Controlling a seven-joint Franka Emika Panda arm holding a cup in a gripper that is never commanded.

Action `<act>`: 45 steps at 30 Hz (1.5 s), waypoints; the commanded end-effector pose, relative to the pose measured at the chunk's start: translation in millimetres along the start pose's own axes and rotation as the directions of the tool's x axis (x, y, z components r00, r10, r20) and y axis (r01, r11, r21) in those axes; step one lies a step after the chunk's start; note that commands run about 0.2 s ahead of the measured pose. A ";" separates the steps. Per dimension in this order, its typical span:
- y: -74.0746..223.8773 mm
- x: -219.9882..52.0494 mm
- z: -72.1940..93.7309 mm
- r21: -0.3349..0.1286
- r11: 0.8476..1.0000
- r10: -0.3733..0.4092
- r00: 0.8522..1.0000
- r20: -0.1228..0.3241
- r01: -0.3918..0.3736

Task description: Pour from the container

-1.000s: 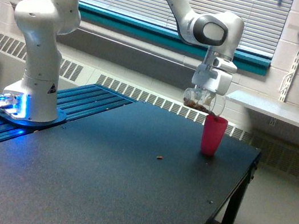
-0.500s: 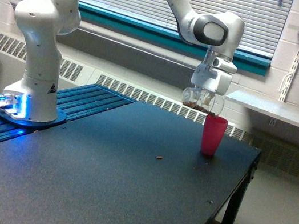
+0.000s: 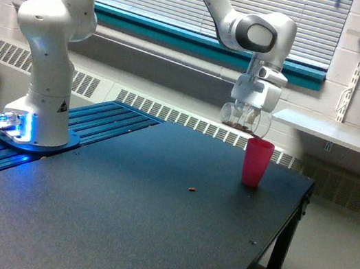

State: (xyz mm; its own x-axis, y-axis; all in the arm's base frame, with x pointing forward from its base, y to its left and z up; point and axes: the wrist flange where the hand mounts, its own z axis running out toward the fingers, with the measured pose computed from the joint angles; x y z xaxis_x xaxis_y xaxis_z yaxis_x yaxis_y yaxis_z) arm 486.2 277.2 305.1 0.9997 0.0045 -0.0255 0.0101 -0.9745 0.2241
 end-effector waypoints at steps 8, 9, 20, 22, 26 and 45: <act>-15.2 -7.6 -3.4 0.004 0.999 -0.046 0.999 0.022 0.046; -14.6 -7.6 -3.2 0.001 0.999 -0.045 0.999 0.024 0.045; -10.3 -7.2 -2.9 -0.002 0.999 -0.040 0.999 0.035 0.040; -9.9 -6.8 -4.3 0.001 0.999 -0.039 0.999 0.036 0.039; -6.4 -3.8 -4.9 -0.002 1.000 -0.030 0.999 0.034 0.030; -8.8 2.6 -9.2 -0.003 0.999 -0.034 0.999 0.033 0.034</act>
State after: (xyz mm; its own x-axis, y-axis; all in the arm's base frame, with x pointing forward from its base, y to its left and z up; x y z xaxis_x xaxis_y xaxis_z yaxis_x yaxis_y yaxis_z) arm 486.9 285.0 311.7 0.9981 0.0173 -0.0584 0.0301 -0.9735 0.2266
